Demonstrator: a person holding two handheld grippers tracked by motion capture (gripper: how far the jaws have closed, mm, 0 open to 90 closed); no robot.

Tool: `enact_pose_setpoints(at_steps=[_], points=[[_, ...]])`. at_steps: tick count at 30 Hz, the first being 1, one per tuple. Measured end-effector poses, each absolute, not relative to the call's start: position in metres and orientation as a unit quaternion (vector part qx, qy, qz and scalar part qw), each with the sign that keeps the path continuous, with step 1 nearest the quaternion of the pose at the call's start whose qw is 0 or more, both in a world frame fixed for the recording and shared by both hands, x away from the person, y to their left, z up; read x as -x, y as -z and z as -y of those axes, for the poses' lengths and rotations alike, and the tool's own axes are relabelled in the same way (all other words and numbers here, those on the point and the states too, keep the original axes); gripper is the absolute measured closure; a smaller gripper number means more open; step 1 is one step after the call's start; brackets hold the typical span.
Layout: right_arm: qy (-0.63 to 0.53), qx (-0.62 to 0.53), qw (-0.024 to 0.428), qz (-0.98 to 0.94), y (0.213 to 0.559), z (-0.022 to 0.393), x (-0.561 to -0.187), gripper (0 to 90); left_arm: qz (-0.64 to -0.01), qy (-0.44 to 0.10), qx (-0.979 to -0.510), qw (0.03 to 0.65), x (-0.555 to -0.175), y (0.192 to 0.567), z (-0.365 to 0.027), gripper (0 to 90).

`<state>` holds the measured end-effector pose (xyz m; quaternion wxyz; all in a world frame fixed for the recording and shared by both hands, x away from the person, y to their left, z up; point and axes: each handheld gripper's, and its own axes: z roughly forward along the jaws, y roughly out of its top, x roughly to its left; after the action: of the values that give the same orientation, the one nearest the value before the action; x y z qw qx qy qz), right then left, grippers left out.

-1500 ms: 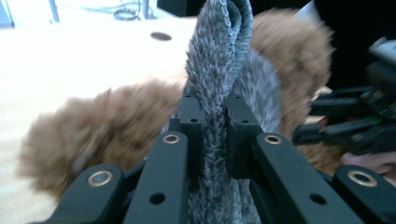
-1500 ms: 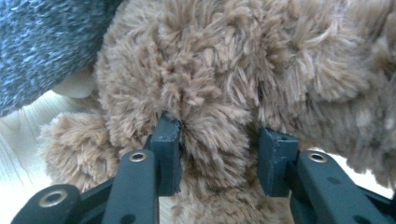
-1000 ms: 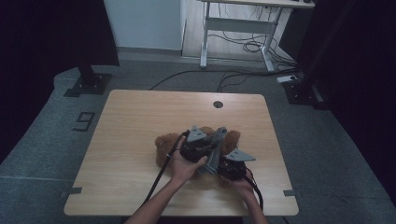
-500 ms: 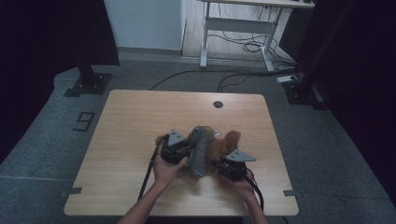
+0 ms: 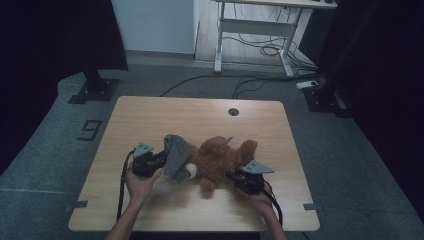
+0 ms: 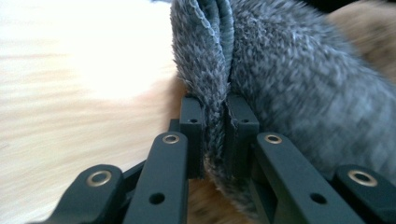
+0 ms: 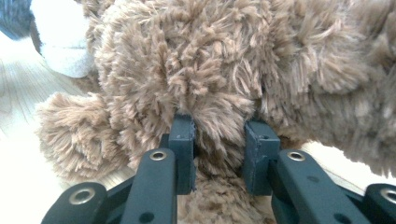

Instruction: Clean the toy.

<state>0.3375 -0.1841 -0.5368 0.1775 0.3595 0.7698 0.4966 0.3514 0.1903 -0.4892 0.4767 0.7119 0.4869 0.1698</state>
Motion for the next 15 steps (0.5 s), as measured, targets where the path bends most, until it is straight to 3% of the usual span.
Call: enact_pose_setpoints(at_steps=[8, 15], points=[[-0.496, -0.361, 0.175, -0.770, 0.537, 0.185, -0.338, 69.3, -0.523, -0.162, -0.717, 0.432, -0.357, 0.514, -0.212, 79.5], [-0.497, -0.363, 0.174, -0.769, 0.537, 0.185, -0.338, 69.3, -0.469, -0.181, -0.706, 0.499, -0.342, 0.465, -0.194, 80.2]])
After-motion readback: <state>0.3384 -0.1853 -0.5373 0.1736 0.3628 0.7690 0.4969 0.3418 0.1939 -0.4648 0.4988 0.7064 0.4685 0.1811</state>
